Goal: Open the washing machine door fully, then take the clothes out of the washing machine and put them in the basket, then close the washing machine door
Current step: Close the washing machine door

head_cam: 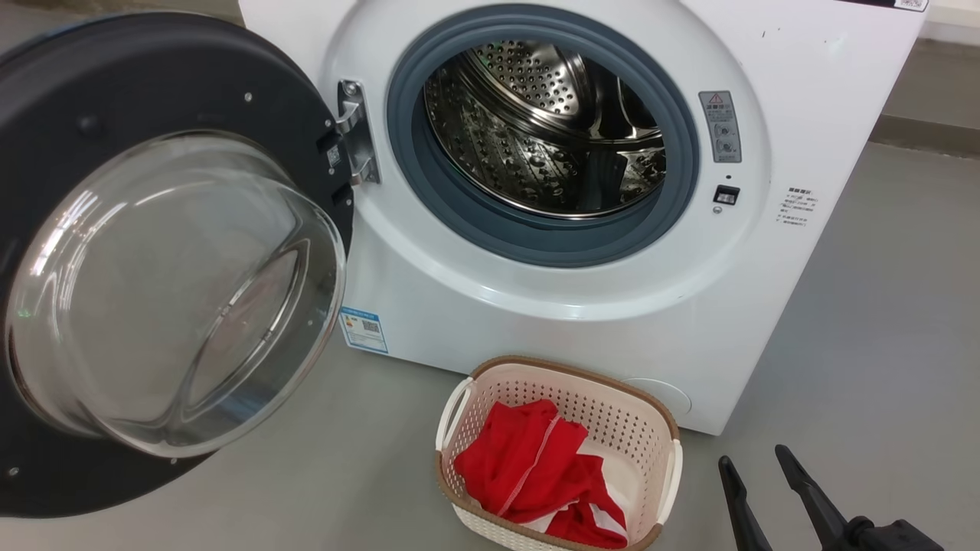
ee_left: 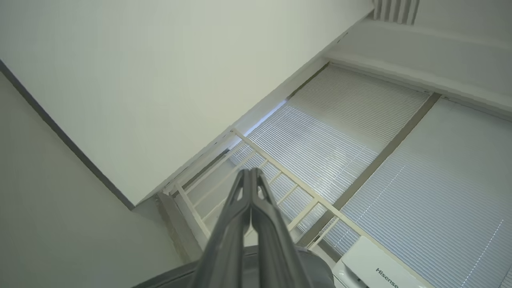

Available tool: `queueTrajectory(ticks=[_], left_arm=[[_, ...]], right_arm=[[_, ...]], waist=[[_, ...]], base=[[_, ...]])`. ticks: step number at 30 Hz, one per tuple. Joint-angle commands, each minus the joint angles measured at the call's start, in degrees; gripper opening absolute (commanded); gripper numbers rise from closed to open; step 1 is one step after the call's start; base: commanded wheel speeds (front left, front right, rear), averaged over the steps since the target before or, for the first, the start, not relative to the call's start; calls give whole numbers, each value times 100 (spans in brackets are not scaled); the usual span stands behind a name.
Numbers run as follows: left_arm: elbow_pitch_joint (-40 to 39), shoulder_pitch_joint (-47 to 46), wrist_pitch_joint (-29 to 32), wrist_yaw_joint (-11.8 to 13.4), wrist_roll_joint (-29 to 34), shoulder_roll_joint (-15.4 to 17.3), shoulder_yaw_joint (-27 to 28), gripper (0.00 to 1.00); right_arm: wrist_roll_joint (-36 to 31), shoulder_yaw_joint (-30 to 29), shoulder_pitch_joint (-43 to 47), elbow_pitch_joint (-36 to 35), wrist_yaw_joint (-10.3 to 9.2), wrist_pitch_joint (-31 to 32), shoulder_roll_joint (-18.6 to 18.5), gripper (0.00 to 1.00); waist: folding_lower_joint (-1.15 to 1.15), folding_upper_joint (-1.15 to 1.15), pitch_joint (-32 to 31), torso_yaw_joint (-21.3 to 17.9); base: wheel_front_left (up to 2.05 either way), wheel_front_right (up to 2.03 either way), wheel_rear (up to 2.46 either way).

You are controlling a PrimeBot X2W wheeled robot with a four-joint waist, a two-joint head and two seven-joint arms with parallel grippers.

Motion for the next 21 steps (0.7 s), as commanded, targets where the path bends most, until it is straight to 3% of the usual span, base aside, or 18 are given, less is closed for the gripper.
queueTrajectory(ticks=[1,8,21], left_arm=[[47,-337,142,-63,-268,294,285,0],[1415,-1106,1082,262,-1617,825,871,0],[3579,-2259,2474,803,-2412,1659,729,0]], right_arm=[[-84,147,-52,-177,9,13,-56,100],[-116,152,3,-268,9,105,-56,100],[-186,169,15,-493,9,284,-56,100]], waist=[[0,0,-27,-3],[0,0,-77,-18],[0,0,47,-28]], base=[[0,0,0],[0,0,0],[0,0,0]])
